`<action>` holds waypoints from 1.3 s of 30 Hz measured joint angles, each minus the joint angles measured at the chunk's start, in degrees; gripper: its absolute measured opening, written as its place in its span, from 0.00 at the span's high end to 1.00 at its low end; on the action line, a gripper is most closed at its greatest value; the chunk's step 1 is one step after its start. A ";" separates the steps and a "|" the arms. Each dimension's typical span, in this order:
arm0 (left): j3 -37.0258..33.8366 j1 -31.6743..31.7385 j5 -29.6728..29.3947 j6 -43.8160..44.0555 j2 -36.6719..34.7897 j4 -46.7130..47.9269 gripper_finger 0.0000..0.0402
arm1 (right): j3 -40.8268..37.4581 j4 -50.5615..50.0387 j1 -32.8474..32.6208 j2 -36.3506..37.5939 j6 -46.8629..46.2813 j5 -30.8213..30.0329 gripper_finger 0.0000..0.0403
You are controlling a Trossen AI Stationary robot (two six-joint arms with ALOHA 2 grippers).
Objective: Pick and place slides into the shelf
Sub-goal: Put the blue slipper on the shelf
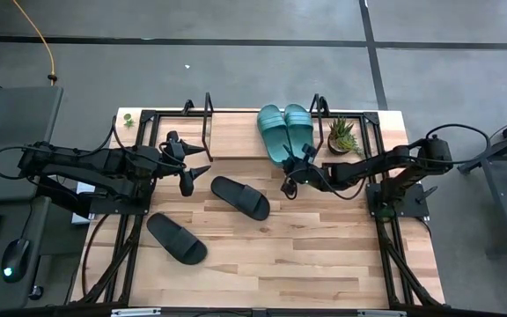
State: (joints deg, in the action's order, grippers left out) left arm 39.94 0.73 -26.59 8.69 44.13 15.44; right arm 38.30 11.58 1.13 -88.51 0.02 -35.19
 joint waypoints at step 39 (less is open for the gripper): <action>0.00 0.00 0.59 -0.81 0.01 -0.70 0.32 | 34.13 -13.80 19.24 -15.23 13.83 24.80 1.00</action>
State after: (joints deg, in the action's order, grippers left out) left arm 39.94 0.73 -26.00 7.88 44.14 14.74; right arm 72.43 -2.22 20.37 -103.74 13.85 -10.39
